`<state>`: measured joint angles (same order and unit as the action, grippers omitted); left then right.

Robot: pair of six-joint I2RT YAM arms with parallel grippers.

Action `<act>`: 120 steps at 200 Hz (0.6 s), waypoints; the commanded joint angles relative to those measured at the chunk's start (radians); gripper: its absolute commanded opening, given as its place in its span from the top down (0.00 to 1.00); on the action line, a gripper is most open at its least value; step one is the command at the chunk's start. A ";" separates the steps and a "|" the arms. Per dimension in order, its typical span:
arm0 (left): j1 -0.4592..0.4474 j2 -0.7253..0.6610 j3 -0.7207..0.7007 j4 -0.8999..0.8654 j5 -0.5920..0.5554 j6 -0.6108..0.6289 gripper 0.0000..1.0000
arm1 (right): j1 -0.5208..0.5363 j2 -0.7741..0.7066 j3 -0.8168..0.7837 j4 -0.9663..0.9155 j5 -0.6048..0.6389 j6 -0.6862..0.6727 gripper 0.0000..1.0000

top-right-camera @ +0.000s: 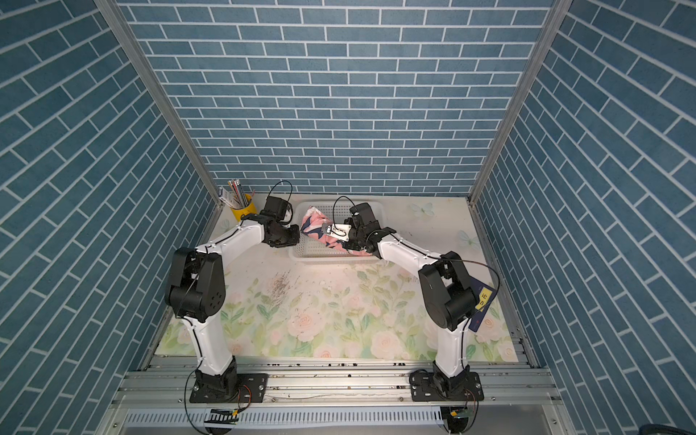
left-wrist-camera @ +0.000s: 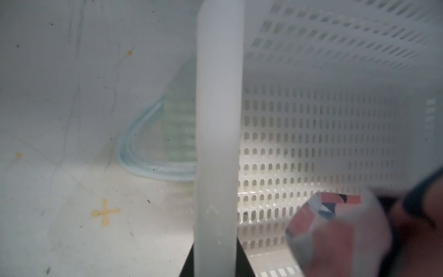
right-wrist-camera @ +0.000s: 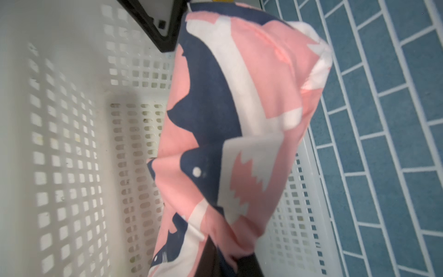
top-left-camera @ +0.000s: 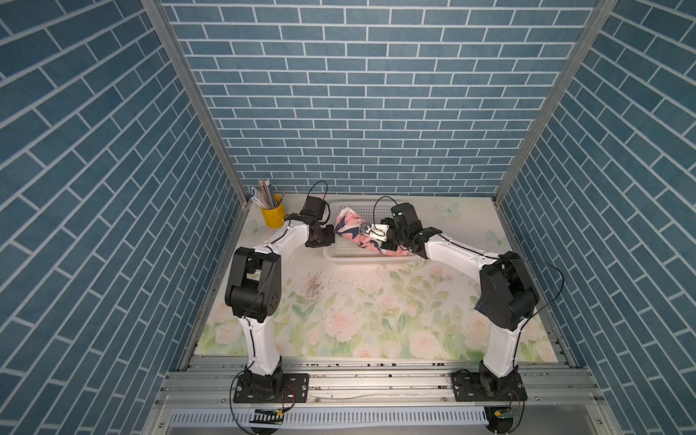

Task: Roll up the shorts
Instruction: Place the bin at the center of the board.

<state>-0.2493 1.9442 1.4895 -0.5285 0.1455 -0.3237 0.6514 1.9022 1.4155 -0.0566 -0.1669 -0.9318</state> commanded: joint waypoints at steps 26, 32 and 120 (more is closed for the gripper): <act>0.002 0.053 0.037 -0.063 -0.143 0.100 1.00 | 0.017 0.071 0.172 -0.283 -0.117 -0.130 1.00; 0.002 0.055 0.042 -0.065 -0.145 0.102 1.00 | 0.020 0.098 0.216 -0.346 -0.121 -0.130 1.00; -0.002 0.045 0.087 -0.056 -0.210 0.084 0.94 | 0.014 0.285 0.374 -0.527 -0.148 -0.098 1.00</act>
<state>-0.2550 1.9751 1.5524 -0.5739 0.0738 -0.2817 0.6640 2.1658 1.7599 -0.5076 -0.2867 -1.0283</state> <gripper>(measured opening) 0.192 0.110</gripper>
